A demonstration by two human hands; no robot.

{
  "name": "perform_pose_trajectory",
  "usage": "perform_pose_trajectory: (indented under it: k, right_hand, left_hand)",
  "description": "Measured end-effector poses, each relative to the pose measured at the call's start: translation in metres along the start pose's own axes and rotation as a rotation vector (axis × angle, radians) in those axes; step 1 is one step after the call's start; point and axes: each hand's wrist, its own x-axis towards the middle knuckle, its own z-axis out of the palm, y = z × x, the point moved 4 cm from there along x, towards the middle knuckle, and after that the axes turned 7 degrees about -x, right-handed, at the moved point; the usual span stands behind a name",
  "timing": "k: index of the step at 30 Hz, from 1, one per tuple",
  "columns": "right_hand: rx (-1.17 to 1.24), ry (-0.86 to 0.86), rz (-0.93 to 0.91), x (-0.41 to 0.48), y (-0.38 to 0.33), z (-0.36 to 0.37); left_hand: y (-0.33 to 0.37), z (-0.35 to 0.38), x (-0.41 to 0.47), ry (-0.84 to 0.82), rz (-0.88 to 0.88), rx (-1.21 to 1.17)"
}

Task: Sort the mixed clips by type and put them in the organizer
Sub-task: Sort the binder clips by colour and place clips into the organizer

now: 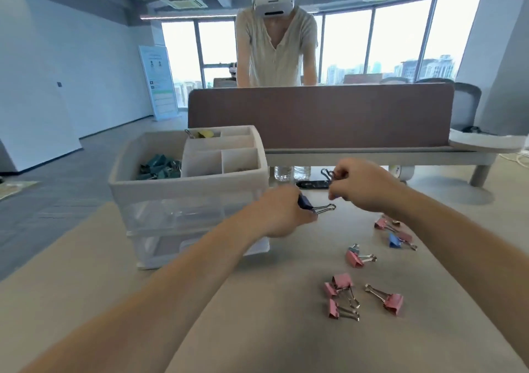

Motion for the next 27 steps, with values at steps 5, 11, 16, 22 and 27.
perform_pose_trajectory:
  k: [5, 11, 16, 22, 27]
  right_hand:
    - [0.131, -0.007, -0.056, 0.02, -0.043, -0.006]
    - [0.225, 0.037, -0.176, 0.07, -0.1, -0.021]
    - [0.107, 0.033, -0.259, 0.109, -0.137, -0.006]
    - [-0.12, -0.008, -0.309, 0.145, -0.159, 0.02]
    - [-0.335, -0.102, -0.37, 0.151, -0.17, 0.028]
  left_hand:
    - [0.007, -0.071, -0.024, 0.074, 0.034, 0.017]
    - [-0.017, -0.163, -0.019, 0.253, -0.054, 0.272]
    - [-0.053, -0.202, 0.011, 0.247, -0.142, 0.321]
    - [-0.077, -0.195, 0.045, 0.156, -0.16, 0.404]
    - [-0.083, -0.189, 0.056, 0.097, -0.087, 0.462]
